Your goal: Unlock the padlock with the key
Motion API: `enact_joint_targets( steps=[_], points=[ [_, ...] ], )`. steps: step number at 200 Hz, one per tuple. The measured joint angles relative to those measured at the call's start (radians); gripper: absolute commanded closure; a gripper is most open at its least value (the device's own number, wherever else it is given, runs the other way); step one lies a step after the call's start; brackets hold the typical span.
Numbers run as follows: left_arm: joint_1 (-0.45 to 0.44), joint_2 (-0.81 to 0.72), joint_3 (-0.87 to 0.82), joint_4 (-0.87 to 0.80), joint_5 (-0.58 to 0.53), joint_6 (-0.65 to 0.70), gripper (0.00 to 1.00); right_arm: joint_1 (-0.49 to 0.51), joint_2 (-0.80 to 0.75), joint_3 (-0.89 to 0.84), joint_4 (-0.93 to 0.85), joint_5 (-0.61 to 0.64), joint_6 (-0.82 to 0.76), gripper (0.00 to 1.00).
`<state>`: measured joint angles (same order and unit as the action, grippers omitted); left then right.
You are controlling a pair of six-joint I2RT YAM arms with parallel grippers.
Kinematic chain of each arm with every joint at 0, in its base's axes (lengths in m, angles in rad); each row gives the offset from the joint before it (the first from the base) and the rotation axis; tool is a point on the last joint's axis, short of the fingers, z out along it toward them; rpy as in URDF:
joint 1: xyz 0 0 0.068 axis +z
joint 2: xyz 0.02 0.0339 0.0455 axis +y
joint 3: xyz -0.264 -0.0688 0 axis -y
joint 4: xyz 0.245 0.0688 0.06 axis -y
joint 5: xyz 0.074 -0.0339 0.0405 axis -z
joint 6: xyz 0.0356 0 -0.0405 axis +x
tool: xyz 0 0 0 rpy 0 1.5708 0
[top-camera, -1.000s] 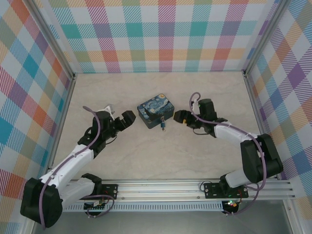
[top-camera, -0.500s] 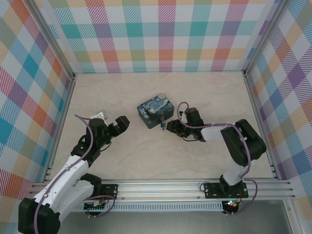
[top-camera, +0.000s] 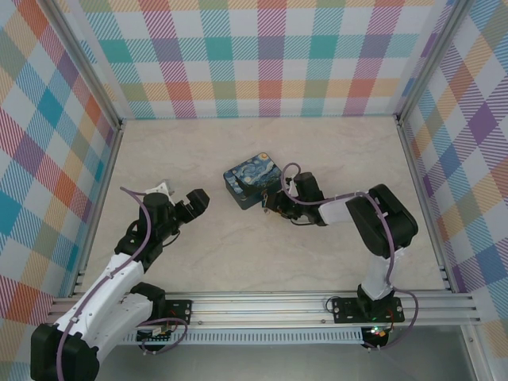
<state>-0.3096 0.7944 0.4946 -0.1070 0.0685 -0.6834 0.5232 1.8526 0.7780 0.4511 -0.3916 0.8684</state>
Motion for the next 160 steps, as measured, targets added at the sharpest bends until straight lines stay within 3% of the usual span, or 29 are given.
enact_joint_targets(
  steps=[49, 108, 160],
  points=[
    [0.006, 0.000, 0.000, 0.000, 0.001, 0.000, 0.00, -0.001, 0.024, 0.004, 0.037, -0.010, 0.014, 0.72],
    [0.008, 0.000, 0.000, 0.000, 0.001, 0.000, 0.00, 0.000, 0.045, 0.004, 0.087, -0.009, 0.015, 0.85],
    [0.012, 0.000, 0.000, 0.000, 0.001, 0.000, 0.00, 0.002, 0.045, -0.003, 0.114, 0.013, 0.034, 0.88]
  ],
)
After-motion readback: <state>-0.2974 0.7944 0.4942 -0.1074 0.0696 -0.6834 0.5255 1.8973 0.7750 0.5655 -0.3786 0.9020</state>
